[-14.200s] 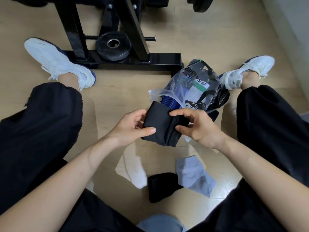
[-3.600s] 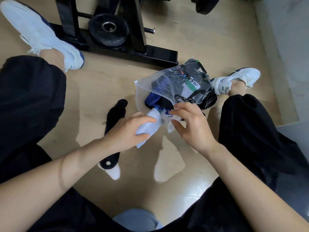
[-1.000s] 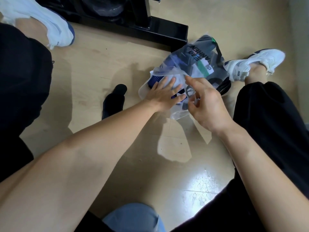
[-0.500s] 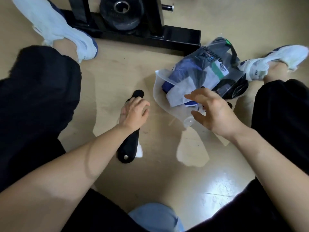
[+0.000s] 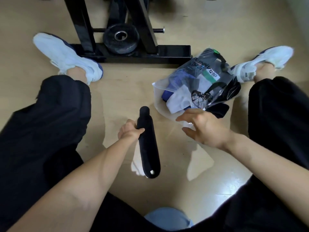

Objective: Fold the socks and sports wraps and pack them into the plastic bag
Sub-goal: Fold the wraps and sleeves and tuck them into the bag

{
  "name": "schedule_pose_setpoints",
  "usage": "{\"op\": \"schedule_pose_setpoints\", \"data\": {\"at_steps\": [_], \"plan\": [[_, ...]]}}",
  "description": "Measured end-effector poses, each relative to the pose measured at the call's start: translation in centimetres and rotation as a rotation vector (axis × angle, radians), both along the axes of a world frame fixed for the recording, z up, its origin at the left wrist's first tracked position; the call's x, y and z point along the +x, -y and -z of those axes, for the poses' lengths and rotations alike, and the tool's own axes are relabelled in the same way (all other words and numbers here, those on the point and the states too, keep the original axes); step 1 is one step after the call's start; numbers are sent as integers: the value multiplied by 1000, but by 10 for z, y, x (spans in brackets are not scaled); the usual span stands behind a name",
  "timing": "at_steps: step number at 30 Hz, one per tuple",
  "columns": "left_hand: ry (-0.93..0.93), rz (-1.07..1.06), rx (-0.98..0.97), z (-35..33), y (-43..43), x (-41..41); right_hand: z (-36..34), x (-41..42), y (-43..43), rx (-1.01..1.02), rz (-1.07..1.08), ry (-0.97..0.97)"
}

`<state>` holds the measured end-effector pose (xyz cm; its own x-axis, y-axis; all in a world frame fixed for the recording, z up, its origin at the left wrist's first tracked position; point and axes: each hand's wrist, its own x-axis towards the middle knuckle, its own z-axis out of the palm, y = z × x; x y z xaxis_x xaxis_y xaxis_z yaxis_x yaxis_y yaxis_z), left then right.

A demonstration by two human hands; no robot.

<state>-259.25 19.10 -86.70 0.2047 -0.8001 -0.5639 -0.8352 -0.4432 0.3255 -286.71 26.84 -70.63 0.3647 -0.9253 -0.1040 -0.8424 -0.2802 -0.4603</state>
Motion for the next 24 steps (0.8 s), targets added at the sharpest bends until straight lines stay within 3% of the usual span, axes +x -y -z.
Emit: {"op": "schedule_pose_setpoints", "data": {"at_steps": [6,13,19,24], "plan": [[-288,-127,-46,-1,-15,-12,-3,14,-22,127,-43,-29],[-568,210,-48,-63,-20,-25,-3,15,-23,56,12,67],[-626,636,-74,-151,-45,-30,-13,24,-22,14,3,11],[-625,794,-117,-183,-59,-25,-26,20,-28,103,9,76]]}}
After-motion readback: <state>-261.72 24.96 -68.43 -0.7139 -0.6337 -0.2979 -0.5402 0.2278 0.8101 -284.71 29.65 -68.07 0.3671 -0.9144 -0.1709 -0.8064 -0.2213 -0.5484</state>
